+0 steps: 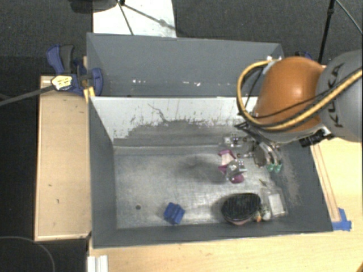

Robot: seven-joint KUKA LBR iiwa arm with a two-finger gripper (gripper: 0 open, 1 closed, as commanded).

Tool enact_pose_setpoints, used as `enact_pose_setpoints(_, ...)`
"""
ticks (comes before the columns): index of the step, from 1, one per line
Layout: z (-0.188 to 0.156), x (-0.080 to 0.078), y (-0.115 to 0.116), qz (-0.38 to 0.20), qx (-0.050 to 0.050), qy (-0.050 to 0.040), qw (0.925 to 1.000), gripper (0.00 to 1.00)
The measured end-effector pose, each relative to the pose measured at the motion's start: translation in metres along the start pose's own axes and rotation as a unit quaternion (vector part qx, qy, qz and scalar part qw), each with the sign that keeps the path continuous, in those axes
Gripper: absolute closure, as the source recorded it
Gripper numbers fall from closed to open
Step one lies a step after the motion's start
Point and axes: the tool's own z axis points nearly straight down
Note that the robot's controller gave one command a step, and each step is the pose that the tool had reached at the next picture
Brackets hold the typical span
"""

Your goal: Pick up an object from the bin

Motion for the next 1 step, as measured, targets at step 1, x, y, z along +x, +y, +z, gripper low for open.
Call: enact_pose_setpoints(1, -0.1452, -0.0141, 0.0214, -0.221, 0.0, -0.0004, 0.9752, 1.0)
